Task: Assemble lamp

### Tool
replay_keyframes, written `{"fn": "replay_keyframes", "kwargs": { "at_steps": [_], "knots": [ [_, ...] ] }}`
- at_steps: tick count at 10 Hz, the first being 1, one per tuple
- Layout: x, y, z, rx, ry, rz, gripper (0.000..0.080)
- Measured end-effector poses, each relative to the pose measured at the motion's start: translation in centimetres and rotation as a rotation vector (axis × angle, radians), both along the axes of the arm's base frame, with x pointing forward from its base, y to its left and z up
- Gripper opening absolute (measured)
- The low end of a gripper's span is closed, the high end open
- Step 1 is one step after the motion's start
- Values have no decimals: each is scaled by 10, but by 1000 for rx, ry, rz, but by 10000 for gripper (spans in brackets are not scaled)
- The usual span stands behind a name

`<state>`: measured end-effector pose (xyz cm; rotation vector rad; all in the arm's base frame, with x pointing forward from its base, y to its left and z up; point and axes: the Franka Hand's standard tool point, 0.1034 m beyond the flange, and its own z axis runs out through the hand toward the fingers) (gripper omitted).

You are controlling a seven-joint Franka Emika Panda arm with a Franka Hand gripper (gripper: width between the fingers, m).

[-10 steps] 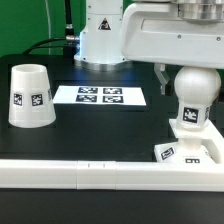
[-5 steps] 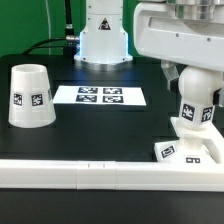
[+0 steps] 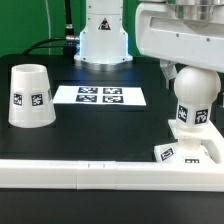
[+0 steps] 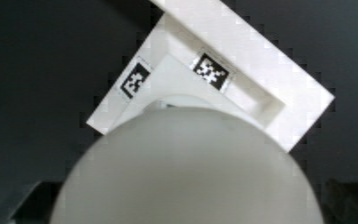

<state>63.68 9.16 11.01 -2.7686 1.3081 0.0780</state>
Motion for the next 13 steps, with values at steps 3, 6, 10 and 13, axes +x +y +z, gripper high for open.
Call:
{"fn": "replay_keyframes", "kwargs": {
  "at_steps": [3, 6, 10, 13],
  "knots": [
    [-1, 3, 0, -11, -27, 336, 698],
    [-2, -1, -3, -7, -49, 571, 698],
    [-3, 3, -1, -3, -83, 957, 698],
    [-3, 2, -2, 0, -99, 1154, 698]
  ]
}}
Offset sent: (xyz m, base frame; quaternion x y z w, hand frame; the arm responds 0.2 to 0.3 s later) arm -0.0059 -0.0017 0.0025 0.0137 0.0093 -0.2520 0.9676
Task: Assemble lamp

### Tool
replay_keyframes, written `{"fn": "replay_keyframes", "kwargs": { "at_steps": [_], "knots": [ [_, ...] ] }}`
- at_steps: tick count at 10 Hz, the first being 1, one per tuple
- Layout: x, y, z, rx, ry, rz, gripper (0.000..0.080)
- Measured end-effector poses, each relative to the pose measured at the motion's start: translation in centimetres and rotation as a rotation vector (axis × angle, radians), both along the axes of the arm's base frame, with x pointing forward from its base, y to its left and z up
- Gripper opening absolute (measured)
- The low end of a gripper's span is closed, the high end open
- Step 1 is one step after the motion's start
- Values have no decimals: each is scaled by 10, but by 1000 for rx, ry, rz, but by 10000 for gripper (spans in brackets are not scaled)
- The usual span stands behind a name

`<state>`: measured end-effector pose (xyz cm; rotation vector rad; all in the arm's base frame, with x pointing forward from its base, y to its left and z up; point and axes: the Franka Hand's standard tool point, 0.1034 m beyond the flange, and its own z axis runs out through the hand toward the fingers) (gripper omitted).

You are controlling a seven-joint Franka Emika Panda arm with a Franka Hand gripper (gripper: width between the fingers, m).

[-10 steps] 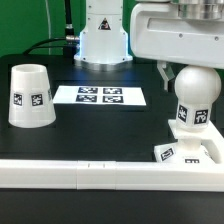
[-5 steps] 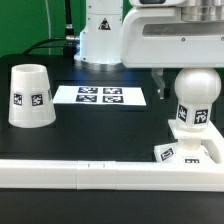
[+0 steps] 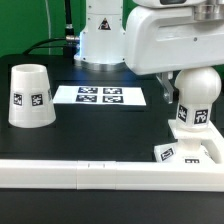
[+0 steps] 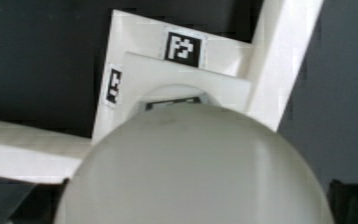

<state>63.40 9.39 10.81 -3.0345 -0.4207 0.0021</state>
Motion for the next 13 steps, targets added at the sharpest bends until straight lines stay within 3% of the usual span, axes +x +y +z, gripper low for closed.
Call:
{"fn": "replay_keyframes", "kwargs": {
  "at_steps": [3, 7, 13],
  "knots": [
    [0, -1, -1, 2, -13, 179, 698],
    [2, 0, 0, -47, -52, 620, 698],
    [2, -4, 0, -82, -57, 1150, 698]
  ]
}}
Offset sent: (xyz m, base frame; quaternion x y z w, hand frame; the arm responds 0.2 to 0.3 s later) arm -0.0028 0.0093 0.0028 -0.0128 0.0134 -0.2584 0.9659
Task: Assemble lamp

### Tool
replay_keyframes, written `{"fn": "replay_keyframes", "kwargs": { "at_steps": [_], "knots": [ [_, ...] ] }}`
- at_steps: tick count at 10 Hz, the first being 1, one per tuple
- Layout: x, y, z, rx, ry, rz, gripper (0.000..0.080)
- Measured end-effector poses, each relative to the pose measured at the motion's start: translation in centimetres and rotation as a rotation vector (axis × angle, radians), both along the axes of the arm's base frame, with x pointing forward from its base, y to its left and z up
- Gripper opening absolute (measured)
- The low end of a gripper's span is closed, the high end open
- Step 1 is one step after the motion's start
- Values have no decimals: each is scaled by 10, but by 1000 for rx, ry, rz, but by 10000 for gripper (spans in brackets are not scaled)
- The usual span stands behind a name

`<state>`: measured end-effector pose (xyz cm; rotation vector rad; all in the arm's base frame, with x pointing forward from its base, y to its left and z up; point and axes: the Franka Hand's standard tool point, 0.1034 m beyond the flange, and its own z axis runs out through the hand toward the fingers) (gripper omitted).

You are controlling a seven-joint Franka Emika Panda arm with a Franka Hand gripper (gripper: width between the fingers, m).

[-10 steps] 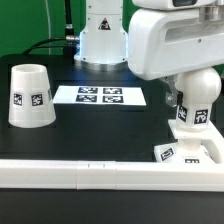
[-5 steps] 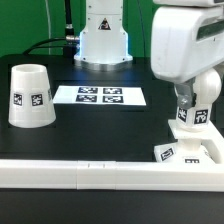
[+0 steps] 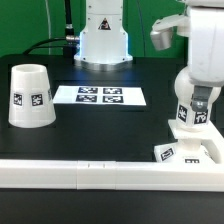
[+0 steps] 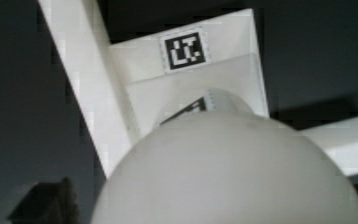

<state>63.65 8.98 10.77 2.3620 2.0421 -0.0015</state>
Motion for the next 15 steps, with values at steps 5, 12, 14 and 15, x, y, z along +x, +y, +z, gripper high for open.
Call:
{"fn": "replay_keyframes", "kwargs": {
  "at_steps": [5, 12, 14, 15],
  "knots": [
    [1, -3, 0, -37, 2, 299, 698],
    [1, -5, 0, -42, 5, 383, 574],
    [1, -5, 0, -41, 5, 345, 574],
    [1, -6, 0, -40, 6, 306, 574]
  ]
}}
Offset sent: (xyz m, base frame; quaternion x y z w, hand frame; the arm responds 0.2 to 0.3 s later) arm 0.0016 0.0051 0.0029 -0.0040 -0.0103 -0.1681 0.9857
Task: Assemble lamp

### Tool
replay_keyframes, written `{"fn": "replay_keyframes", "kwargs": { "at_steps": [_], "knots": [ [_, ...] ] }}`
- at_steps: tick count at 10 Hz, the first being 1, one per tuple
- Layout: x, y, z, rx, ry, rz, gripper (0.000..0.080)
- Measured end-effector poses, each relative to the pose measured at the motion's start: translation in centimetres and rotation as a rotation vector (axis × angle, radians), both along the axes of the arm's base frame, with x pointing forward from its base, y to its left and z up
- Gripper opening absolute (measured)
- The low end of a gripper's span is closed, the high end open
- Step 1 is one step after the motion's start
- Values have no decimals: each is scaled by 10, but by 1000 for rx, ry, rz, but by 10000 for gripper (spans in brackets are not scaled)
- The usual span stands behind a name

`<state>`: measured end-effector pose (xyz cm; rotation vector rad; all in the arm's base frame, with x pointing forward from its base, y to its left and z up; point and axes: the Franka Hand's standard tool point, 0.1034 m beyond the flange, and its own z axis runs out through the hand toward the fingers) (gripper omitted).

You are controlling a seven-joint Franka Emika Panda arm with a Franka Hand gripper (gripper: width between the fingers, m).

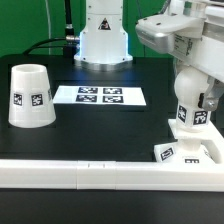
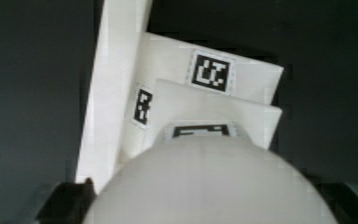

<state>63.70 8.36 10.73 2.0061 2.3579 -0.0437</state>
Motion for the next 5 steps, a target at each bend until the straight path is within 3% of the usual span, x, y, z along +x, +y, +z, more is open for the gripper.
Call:
{"fn": "replay_keyframes", "kwargs": {
  "at_steps": [5],
  "knots": [
    [-3, 1, -1, 6, -9, -518, 576]
  ]
}}
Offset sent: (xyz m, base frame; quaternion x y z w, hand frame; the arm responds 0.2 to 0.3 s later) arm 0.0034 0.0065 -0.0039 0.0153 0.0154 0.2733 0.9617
